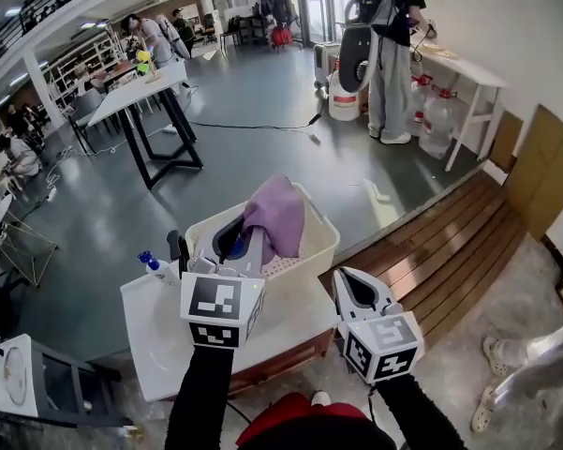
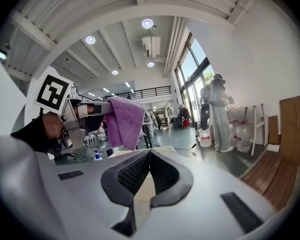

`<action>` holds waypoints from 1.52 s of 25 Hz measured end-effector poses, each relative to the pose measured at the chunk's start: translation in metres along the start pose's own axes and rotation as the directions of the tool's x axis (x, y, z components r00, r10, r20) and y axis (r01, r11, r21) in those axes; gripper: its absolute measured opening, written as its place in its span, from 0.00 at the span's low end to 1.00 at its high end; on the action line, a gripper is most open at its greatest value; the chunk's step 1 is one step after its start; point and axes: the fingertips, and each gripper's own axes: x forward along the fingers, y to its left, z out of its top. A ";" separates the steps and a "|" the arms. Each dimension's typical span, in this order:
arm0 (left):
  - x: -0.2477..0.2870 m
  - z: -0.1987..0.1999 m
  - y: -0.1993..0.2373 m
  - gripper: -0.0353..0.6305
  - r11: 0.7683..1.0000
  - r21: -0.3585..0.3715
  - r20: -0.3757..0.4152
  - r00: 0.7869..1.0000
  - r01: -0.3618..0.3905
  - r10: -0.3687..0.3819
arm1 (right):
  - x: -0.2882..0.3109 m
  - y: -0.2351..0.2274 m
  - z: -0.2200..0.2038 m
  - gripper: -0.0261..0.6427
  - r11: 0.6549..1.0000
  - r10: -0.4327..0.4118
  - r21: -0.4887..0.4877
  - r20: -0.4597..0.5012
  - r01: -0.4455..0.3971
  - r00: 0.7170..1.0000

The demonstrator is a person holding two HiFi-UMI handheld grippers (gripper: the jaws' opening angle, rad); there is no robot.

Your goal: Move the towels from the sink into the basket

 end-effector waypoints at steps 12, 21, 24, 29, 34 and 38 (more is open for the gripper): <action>0.060 -0.016 0.039 0.10 0.999 -0.021 -0.017 1.000 0.026 -0.026 | 0.047 -0.022 0.012 0.05 0.999 -0.041 -0.007 -0.007 0.041 0.999; 0.104 -0.048 0.056 0.10 0.994 -0.042 -0.060 0.993 0.103 -0.105 | 0.093 -0.021 0.019 0.05 0.998 -0.065 -0.017 -0.018 0.064 0.998; 0.117 -0.069 0.058 0.10 0.990 -0.051 -0.090 0.987 0.131 -0.135 | 0.106 -0.021 0.017 0.05 0.997 -0.078 -0.017 -0.025 0.077 0.997; 0.140 -0.097 0.053 0.10 0.978 -0.066 -0.128 0.970 0.197 -0.204 | 0.124 -0.025 0.013 0.05 0.996 -0.087 -0.014 -0.049 0.086 0.995; 0.155 -0.119 0.049 0.10 0.970 -0.089 -0.163 0.958 0.225 -0.237 | 0.137 -0.030 0.006 0.05 0.995 -0.098 0.005 -0.072 0.098 0.993; 0.166 -0.150 0.042 0.10 0.963 -0.105 -0.198 0.943 0.249 -0.266 | 0.146 -0.034 0.001 0.05 0.994 -0.105 0.003 -0.086 0.106 0.991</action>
